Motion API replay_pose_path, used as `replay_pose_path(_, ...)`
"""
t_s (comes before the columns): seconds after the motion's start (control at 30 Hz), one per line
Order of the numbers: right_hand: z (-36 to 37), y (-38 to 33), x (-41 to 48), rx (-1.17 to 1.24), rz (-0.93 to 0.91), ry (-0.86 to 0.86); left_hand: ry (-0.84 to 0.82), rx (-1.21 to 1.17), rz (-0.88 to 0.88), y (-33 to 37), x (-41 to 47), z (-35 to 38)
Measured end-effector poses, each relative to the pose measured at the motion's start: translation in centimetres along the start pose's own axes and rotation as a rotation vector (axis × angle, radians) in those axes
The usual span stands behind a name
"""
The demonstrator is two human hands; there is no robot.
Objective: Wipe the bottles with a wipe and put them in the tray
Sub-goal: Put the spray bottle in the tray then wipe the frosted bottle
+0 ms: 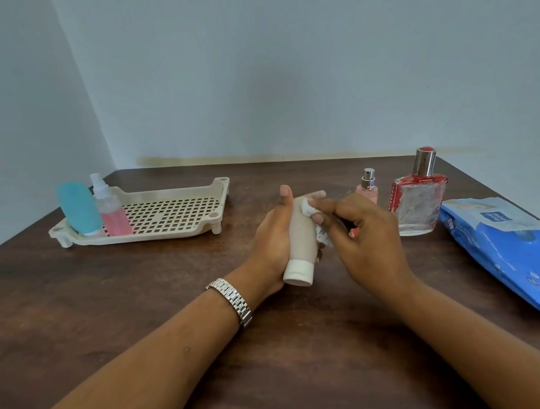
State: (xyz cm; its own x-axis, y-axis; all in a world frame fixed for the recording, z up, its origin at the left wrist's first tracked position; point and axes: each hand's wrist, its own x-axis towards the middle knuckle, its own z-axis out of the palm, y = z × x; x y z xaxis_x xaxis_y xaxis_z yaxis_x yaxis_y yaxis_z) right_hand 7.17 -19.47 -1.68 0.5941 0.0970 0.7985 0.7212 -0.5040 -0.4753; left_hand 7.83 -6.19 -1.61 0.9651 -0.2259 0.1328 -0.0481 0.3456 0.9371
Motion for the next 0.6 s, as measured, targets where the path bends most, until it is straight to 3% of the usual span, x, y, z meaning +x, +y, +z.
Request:
replay_pose_path(0.13,0.4,-1.0,-0.7,0.007,-0.155,-0.166,0.077,-0.058,0.044,0.8,0.4,-0.9)
replay_pose_path(0.27,0.4,-1.3,-0.7,0.007,-0.173,-0.279,0.106,-0.107,0.030,1.6,0.2,-1.1)
replay_pose_path(0.6,-0.2,0.2,0.3,0.020,0.141,0.000,-0.025,-0.094,-0.072,0.8,0.1,0.0)
